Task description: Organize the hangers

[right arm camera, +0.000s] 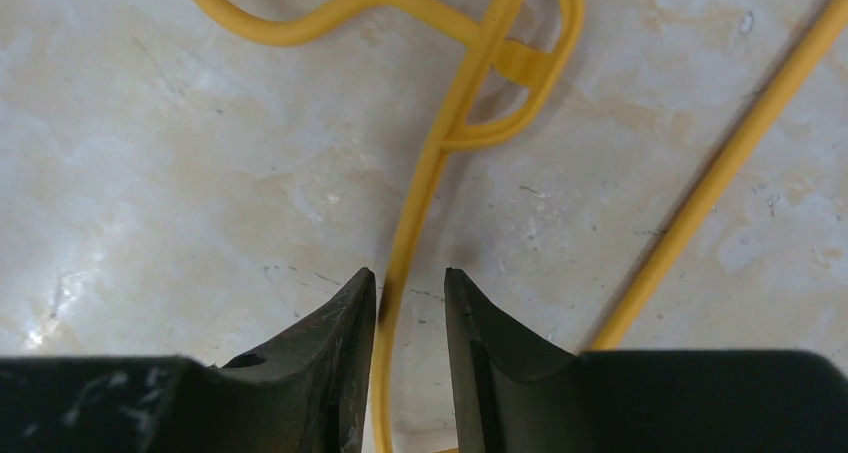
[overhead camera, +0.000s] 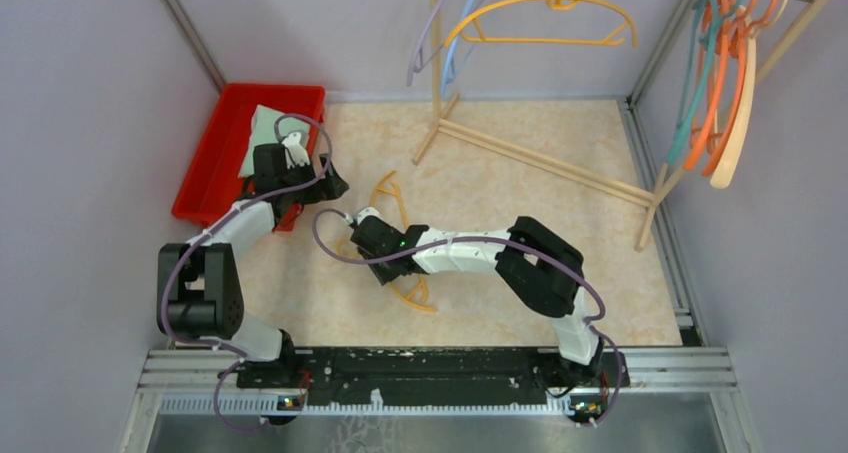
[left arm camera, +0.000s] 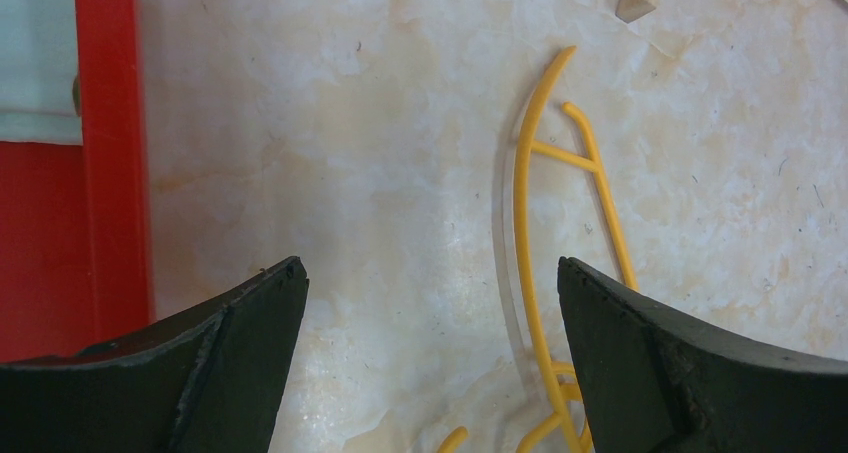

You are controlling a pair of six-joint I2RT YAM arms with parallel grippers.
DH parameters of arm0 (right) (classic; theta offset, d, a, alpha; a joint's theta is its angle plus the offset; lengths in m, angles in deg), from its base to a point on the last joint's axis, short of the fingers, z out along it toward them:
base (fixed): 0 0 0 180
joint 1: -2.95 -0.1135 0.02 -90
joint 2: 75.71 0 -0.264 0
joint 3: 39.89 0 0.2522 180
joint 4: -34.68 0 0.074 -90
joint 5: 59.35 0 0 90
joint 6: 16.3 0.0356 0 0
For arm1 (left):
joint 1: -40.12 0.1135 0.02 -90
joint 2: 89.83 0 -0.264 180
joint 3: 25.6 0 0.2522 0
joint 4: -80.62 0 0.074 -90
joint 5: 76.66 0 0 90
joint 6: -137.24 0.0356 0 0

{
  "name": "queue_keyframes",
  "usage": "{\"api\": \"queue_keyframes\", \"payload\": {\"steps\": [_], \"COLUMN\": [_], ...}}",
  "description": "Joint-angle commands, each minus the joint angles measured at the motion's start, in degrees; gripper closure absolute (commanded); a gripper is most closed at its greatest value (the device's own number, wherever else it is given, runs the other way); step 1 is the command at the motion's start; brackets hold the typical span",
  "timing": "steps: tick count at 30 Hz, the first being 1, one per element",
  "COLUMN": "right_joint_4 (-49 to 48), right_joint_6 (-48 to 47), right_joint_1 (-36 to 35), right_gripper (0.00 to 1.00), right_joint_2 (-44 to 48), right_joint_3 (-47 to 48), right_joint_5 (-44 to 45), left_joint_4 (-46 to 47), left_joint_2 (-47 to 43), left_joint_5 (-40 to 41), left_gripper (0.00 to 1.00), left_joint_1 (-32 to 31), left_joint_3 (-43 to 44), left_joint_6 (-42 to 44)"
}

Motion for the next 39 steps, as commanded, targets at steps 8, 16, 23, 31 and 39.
{"api": "queue_keyframes", "payload": {"steps": [8, 16, 23, 31, 39], "right_joint_4": [-3.00, 2.47, 13.19, 26.55, 29.01], "right_joint_6": [3.36, 2.71, 9.50, 20.43, 25.23], "right_joint_1": [-0.06, 0.33, 3.65, 10.63, 10.92], "right_gripper": [0.87, 1.00, 1.00, 1.00, 1.00], "right_joint_2": [-1.04, 12.62, 36.53, 60.30, 68.70], "right_joint_3": [-7.02, -7.61, -11.46, -11.81, -5.24], "right_joint_5": [3.06, 4.71, 5.52, 11.90, 28.77], "left_joint_4": [1.06, 0.72, 0.96, 1.15, 0.63], "left_joint_2": [-2.56, -3.31, -4.77, -5.11, -3.76], "left_joint_5": [-0.37, 0.32, 0.33, -1.04, -2.26], "left_gripper": [0.00, 0.00, 0.00, 0.00, 0.00], "left_joint_1": [0.53, 0.86, 1.03, 1.02, 0.96], "left_joint_3": [-0.77, -0.89, -1.54, -2.36, -0.18], "left_joint_6": [0.41, 0.53, -0.17, -1.58, -0.73]}}
